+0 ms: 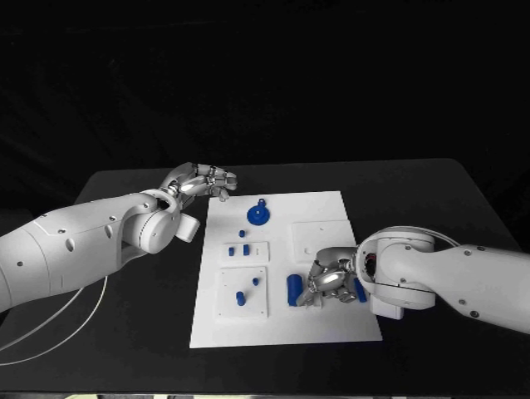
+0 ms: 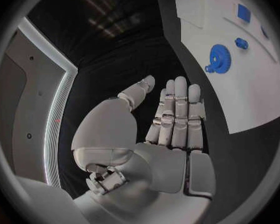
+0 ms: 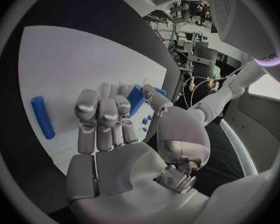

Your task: Assemble the parts on the task board

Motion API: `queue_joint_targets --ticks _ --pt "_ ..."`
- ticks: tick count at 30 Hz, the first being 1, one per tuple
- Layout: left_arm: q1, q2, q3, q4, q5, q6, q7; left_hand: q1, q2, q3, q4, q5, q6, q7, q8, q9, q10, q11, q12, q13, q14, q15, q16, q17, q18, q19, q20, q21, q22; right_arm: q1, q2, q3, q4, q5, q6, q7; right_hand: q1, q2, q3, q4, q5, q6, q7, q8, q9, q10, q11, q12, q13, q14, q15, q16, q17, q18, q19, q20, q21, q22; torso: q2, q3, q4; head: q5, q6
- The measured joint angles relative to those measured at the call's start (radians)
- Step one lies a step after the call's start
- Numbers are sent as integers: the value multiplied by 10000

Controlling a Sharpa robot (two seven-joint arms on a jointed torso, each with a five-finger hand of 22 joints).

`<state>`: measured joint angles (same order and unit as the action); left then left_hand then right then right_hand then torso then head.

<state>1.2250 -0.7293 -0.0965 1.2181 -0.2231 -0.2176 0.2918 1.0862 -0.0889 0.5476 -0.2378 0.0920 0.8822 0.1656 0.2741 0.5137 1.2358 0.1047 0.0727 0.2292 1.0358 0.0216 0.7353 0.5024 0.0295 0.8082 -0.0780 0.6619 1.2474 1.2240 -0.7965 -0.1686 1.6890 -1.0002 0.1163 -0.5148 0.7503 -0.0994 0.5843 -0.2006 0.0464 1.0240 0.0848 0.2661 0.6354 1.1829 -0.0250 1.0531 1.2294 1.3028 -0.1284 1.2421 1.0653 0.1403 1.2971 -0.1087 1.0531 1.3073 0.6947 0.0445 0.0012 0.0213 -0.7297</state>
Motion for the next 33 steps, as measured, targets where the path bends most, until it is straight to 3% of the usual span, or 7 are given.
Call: queue_joint_targets --ticks 4,17,21,28,33 --pt "0 1 0 0 0 4 0 -47 47 0 55 0 0 0 0 -12 0 0 0 0 20 20 -36 21 -1 33 32 -38 15 -3 9 0 0 -42 -15 -22 -182 -33 121 313 0 19 2 0 -11 1 0 0 -8 2 2 0 21 8 15 15 0 0 -1 1 -3 5 -2" --pt "-1 -3 -1 7 0 9 -2 -47 47 0 55 0 0 0 0 -12 0 0 0 1 20 20 -36 30 8 33 32 -38 24 -2 16 7 -58 -169 14 -32 -182 -34 498 568 0 43 -9 1 -8 0 0 0 -7 15 16 0 48 57 16 16 0 7 -5 10 -10 16 -9" --pt "-1 -8 -1 7 1 9 -4 -47 47 0 55 0 0 0 0 -12 0 0 0 1 20 20 -36 29 97 33 32 -38 25 2 6 13 -59 -183 53 -32 -8 -208 647 504 0 43 -10 1 -8 1 0 0 -7 16 17 0 61 62 16 16 0 7 -5 10 -10 16 -7" --pt "-1 -17 -1 9 1 9 -8 -47 47 0 55 0 0 0 0 -11 0 0 0 1 20 20 -36 39 97 33 33 -38 24 11 -3 24 -64 -209 145 -60 -48 -271 648 503 0 43 -12 1 -6 0 0 0 -6 16 18 0 60 66 15 16 0 6 -5 8 -7 5 -7" --pt "-1 -28 -1 9 1 9 -9 -47 47 0 55 0 0 0 0 -11 0 0 0 2 20 20 -36 39 95 33 33 -38 23 12 -4 25 -55 -226 154 -60 52 -698 659 404 0 42 -14 1 -7 1 0 0 -6 16 19 -40 69 68 15 16 0 6 -5 8 -4 -1 -15"
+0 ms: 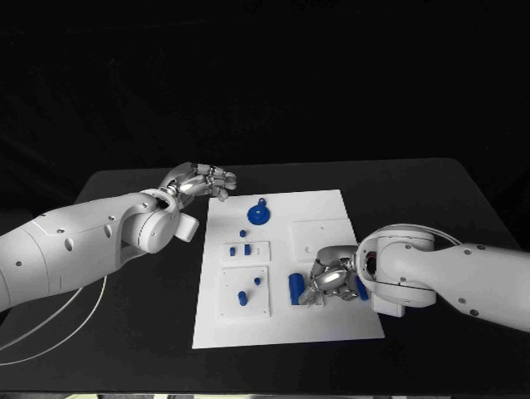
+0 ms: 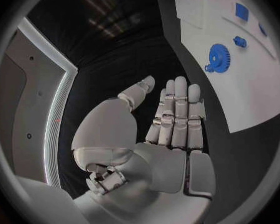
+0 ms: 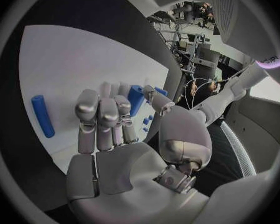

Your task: Assemble the parts on the task board

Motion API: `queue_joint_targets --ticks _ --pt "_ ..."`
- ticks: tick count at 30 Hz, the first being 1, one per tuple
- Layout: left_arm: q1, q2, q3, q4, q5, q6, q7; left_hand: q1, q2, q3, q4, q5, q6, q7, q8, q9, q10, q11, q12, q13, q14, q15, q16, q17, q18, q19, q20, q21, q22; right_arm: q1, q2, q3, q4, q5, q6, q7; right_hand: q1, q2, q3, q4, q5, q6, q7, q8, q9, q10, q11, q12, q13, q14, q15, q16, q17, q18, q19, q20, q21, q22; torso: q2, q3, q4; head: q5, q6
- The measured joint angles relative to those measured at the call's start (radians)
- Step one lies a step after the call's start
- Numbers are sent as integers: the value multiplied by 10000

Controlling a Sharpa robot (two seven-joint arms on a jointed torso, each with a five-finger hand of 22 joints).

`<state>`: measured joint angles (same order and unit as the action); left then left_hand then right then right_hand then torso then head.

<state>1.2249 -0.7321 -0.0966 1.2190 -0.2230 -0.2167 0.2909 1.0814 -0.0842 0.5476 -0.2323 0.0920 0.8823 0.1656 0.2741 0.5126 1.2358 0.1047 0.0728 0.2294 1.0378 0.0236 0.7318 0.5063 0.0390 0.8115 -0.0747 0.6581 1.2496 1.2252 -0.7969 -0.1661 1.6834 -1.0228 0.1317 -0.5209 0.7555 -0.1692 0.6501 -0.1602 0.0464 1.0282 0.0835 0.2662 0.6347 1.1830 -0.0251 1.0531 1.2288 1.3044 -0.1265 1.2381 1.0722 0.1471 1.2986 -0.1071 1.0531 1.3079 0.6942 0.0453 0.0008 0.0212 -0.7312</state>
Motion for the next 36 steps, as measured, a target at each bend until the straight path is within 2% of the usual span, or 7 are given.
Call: queue_joint_targets --ticks 4,15,18,29,30,34,36 --pt "0 -2 0 3 0 0 -1 0 0 0 0 0 0 0 0 -9 0 0 0 0 0 0 0 11 -2 0 0 0 10 0 0 -2 6 -14 -4 0 -74 -155 -28 -28 0 0 -1 0 0 0 0 0 0 0 0 0 -1 0 0 0 0 0 0 -2 0 -6 -5" --pt "0 -15 0 1 0 1 -3 0 0 0 0 0 0 0 0 -9 0 0 0 1 0 0 0 10 -9 0 0 0 9 -1 0 -2 16 -48 -8 0 -59 -242 -126 -39 0 -15 -18 1 18 0 0 0 1 2 4 0 9 2 0 0 0 -2 1 -7 1 3 -27" --pt "0 -17 0 -1 0 2 -3 0 0 0 0 0 0 0 0 -9 0 0 0 1 0 0 0 20 -10 0 0 0 17 -3 5 -4 20 -83 -16 -3 61 -122 -150 -126 0 -15 -19 1 31 0 0 0 1 3 5 0 9 1 0 0 0 -2 1 -7 1 9 -30" --pt "0 -17 0 -6 0 5 -4 0 0 0 0 0 0 0 0 -8 0 0 0 1 0 0 0 30 -19 0 0 0 16 -39 26 -13 83 -460 -178 -19 800 617 33 -804 0 80 -17 -31 69 1 0 0 -28 54 -17 -37 32 13 20 20 0 -3 3 0 -5 16 -43" --pt "0 -17 0 -6 1 6 -4 0 0 0 0 0 0 0 0 -8 0 0 0 1 0 0 0 30 -20 0 0 0 20 -41 27 -13 84 -487 -194 -20 840 657 63 -834 0 89 -11 -31 66 1 0 0 -39 55 -17 -37 32 75 35 35 0 -3 3 0 -5 16 -43" --pt "0 -15 0 -7 1 8 -4 0 0 0 0 0 0 0 0 -8 0 0 0 1 0 0 0 30 -23 0 0 0 26 -47 41 -14 71 -575 -266 -22 794 746 171 -767 0 91 -13 -30 60 1 0 0 -58 55 -17 -37 39 85 55 55 0 -3 3 0 -6 11 -54" --pt "0 -14 0 -10 1 10 -4 0 0 0 0 0 0 0 0 -8 0 0 0 1 0 0 0 39 -26 0 0 0 26 -52 52 -13 55 -600 -297 -22 695 845 272 -606 0 125 -5 -29 42 1 0 0 -72 56 -16 -37 43 148 53 92 0 -3 3 0 -6 10 -67"
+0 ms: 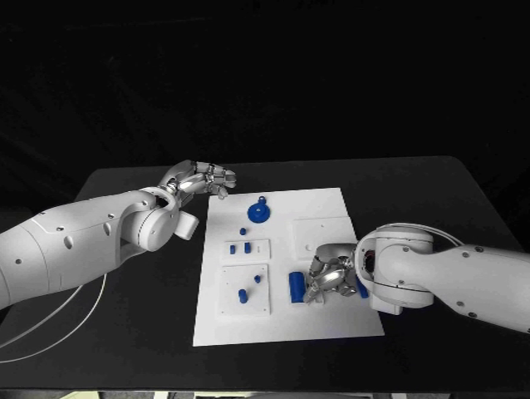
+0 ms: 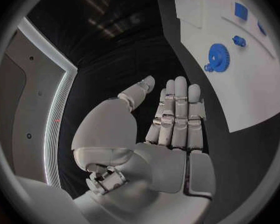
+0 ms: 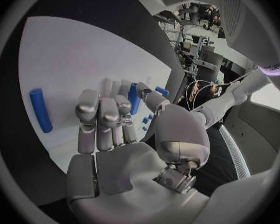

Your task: Assemble the parts on the task board

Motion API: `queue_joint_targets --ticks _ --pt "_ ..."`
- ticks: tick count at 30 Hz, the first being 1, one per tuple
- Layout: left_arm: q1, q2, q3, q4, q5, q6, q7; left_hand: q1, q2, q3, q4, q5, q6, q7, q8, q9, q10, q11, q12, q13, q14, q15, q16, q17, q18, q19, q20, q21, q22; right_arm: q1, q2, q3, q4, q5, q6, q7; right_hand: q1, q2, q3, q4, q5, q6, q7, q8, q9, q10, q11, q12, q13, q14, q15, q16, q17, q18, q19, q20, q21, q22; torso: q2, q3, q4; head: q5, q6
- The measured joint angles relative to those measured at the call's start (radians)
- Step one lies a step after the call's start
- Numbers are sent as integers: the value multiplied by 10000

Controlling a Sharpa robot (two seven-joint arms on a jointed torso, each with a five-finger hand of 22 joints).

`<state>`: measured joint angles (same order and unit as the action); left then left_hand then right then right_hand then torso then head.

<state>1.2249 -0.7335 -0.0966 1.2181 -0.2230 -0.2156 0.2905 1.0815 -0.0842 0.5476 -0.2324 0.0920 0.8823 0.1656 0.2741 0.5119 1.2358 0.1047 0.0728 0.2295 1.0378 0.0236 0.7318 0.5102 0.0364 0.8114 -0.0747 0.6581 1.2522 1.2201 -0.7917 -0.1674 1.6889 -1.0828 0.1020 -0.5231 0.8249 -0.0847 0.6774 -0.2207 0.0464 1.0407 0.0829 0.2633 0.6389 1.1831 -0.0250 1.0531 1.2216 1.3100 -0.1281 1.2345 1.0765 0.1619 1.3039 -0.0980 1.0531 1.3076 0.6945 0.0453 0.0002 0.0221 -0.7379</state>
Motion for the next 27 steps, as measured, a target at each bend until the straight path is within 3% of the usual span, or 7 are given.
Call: queue_joint_targets --ticks 6,14,19,24,27 --pt "0 1 0 -2 0 4 0 0 0 0 0 0 0 0 41 -9 0 0 0 0 0 0 -38 0 -6 0 0 0 -1 -11 9 6 -16 -30 -38 0 -105 -40 267 295 0 33 3 0 -23 0 0 0 0 1 0 0 14 9 -16 17 0 0 -1 -1 5 7 -19" --pt "0 -3 0 -4 0 8 -1 0 0 0 0 0 0 0 41 -8 0 0 0 0 0 0 -39 9 -58 0 0 0 8 -12 -27 9 3 -33 -41 19 -172 -107 288 275 0 42 -7 -88 -35 0 0 0 1 0 1 0 24 19 -17 17 0 -1 -1 -4 7 19 -22" --pt "0 -3 0 -12 0 12 -2 0 0 0 0 0 0 0 41 -8 0 0 0 0 0 0 -39 9 -64 38 -38 0 8 -16 -178 9 64 -18 -110 59 -312 -413 181 146 41 45 -12 -90 -33 0 0 0 0 0 1 -38 24 20 -16 17 0 -1 -1 -4 7 20 -3" --pt "0 -3 0 -47 0 17 -3 0 0 0 0 0 0 0 41 -8 0 0 0 0 0 0 -39 19 -66 38 -38 0 7 -15 -494 18 327 -18 -203 124 -520 -780 -142 165 41 -247 91 -277 -92 53 54 0 -4 48 52 -38 25 22 -18 18 0 -1 -3 0 1 4 34" --pt "0 -2 0 -73 1 19 -3 0 0 0 0 0 0 0 41 -8 0 0 0 0 0 0 -39 19 -64 38 -38 0 18 55 -693 117 398 -49 -250 135 -638 -919 -263 263 40 -277 119 -288 -57 53 54 -1 -4 48 52 -38 38 21 -18 18 0 -2 -8 3 -1 -33 76"
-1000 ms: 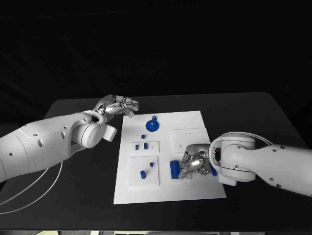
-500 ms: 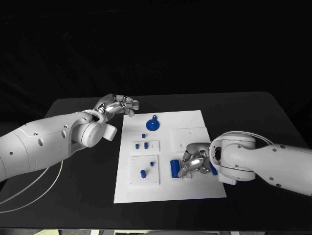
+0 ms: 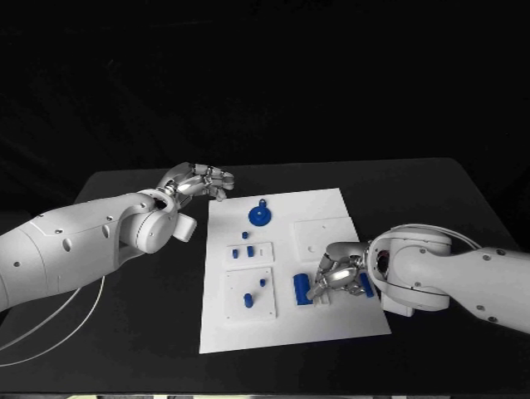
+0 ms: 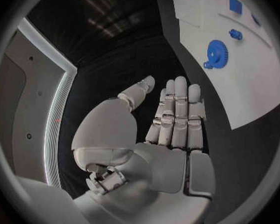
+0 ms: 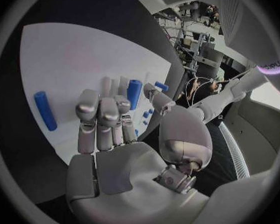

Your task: Assemble the parts on the task board

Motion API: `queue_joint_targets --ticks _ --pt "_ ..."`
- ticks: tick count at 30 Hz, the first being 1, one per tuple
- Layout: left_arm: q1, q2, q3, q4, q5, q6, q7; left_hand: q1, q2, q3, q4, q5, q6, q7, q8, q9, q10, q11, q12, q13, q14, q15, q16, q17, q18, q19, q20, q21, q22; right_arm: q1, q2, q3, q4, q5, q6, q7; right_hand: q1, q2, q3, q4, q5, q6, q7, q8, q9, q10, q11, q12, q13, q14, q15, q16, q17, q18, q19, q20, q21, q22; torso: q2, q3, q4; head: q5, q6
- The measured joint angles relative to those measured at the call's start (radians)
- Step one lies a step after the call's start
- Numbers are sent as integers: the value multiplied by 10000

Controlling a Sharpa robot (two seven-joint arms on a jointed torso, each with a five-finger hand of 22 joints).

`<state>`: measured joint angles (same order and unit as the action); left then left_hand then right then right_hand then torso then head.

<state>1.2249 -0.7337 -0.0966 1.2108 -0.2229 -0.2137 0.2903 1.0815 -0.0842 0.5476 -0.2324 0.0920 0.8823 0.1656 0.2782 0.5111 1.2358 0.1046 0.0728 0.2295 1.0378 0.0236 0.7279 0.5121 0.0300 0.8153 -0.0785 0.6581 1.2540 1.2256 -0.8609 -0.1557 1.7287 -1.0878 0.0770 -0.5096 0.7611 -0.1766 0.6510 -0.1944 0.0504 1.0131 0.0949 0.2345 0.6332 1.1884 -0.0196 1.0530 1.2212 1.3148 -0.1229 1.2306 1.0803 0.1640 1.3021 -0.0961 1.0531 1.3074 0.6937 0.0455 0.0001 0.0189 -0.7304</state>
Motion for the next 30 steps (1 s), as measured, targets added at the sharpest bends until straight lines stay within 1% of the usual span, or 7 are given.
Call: queue_joint_targets --ticks 4,10,14,19,24,26,30 --pt "1 0 0 -14 2 3 0 0 0 -27 27 0 0 0 0 -10 0 0 0 0 0 0 0 11 87 0 0 0 0 166 -298 320 -90 -82 -83 0 0 0 -81 28 0 -86 -19 0 3 0 1 0 0 -1 1 0 9 0 1 -1 0 0 -2 4 -2 -62 62" --pt "0 -2 0 -11 8 14 5 0 0 -27 27 0 0 0 0 -10 0 0 0 0 0 0 0 19 100 0 1 -39 8 582 -715 395 -478 -163 -215 0 0 1 -108 55 0 -88 -18 0 38 -1 0 40 1 0 1 0 9 0 55 -24 0 0 -6 10 -12 -198 140" --pt "-1 2 -1 -11 10 18 6 0 0 -27 27 0 0 0 0 -10 0 0 0 0 0 0 0 19 97 -1 1 -39 8 730 -982 395 -535 -162 -260 -2 0 1 -135 27 0 -91 -16 0 48 -1 1 40 1 0 1 0 19 0 56 -24 0 0 -7 15 -12 -281 208" --pt "-1 6 -1 -12 14 22 6 0 0 -27 27 0 0 0 0 -10 0 0 0 0 0 0 0 23 92 -1 1 -39 7 801 -1331 393 -461 -221 -225 -54 67 -57 -135 27 0 -129 -11 0 90 -1 1 40 2 0 1 0 19 0 55 -23 0 0 -7 16 -6 -396 284" --pt "-1 -14 -2 35 16 24 7 0 0 -27 27 0 0 0 0 -9 0 0 0 0 0 0 -39 29 88 -1 1 -39 16 817 -1709 369 -300 -528 -59 -209 334 13 -103 -5 0 -134 -3 56 151 -2 1 40 2 0 1 0 19 0 55 -23 0 -1 -3 11 -3 -516 329" --pt "-2 -41 -3 61 17 24 7 0 0 -27 27 0 0 0 0 -9 0 0 0 0 0 0 -39 29 87 -1 1 -39 16 821 -1863 295 -165 -633 20 -285 406 -26 -91 -16 0 -125 7 56 167 -2 1 40 2 0 1 0 26 -1 54 -22 0 -1 -4 5 -3 -595 357" --pt "-3 -89 -6 75 19 24 10 0 0 -27 27 0 0 0 0 -19 0 0 0 0 0 0 -39 30 83 -1 2 -39 16 819 -2052 32 146 -878 147 -419 450 -23 -21 -1 0 -37 12 116 194 -1 1 40 -13 0 1 1 27 0 55 -22 0 -1 -4 -2 -6 -751 382"
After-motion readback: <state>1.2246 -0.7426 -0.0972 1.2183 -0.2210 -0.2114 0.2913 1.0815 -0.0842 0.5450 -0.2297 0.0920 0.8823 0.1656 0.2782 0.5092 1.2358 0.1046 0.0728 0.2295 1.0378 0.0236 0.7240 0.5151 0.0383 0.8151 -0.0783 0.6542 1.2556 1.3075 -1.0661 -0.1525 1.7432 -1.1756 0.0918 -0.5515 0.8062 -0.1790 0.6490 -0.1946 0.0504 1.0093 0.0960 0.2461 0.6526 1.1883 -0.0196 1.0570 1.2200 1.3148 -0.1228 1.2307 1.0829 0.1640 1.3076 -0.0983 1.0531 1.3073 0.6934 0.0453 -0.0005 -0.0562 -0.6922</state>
